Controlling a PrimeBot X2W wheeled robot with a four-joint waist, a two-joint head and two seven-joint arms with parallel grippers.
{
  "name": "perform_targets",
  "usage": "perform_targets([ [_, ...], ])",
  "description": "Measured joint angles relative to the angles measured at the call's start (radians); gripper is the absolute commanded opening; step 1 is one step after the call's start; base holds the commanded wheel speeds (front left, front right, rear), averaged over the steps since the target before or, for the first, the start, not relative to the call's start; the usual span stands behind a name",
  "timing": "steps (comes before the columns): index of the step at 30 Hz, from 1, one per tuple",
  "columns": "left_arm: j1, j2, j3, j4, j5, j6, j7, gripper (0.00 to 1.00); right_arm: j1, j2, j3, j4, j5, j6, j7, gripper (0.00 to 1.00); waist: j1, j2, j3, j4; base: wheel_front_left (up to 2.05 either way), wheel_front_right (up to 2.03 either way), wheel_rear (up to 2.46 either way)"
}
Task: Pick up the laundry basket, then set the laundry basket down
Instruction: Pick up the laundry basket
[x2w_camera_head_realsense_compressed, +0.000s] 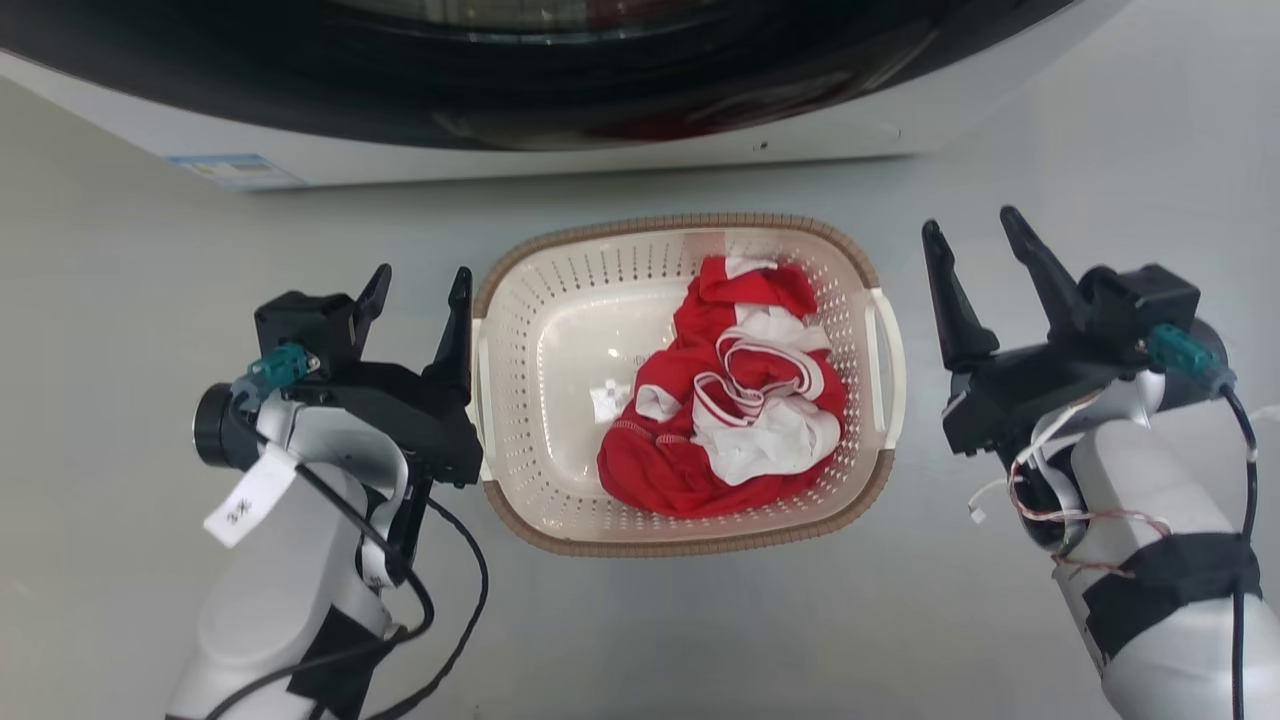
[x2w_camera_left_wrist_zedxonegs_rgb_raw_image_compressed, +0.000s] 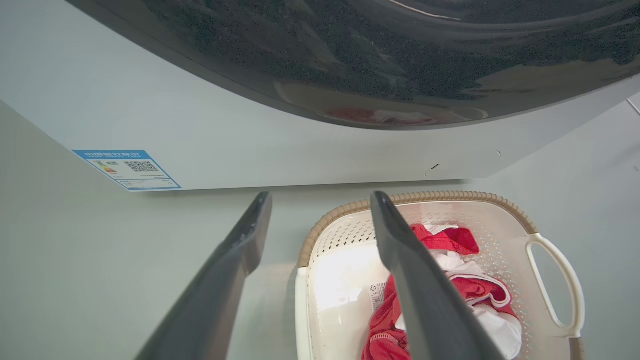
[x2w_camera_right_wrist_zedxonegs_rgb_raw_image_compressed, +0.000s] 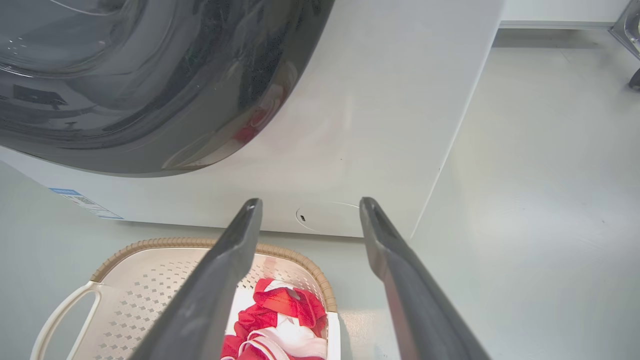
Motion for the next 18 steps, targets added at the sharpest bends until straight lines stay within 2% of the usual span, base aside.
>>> perform_targets([
  [8,-0.100,-0.003,0.001,0.135,-0.009,-0.025,0.050,1.00,-0.107,0.014,0.024,0.106,-0.001,0.015,0.011,1.00,0.0000,0.0000,0.110,-0.003,0.00,0.00,0.00],
  [18,-0.143,-0.009,-0.002,0.282,-0.041,-0.065,0.086,1.00,-0.150,0.050,0.063,0.233,-0.001,0.033,0.011,1.00,0.0000,0.0000,0.200,-0.006,0.00,0.00,0.00],
])
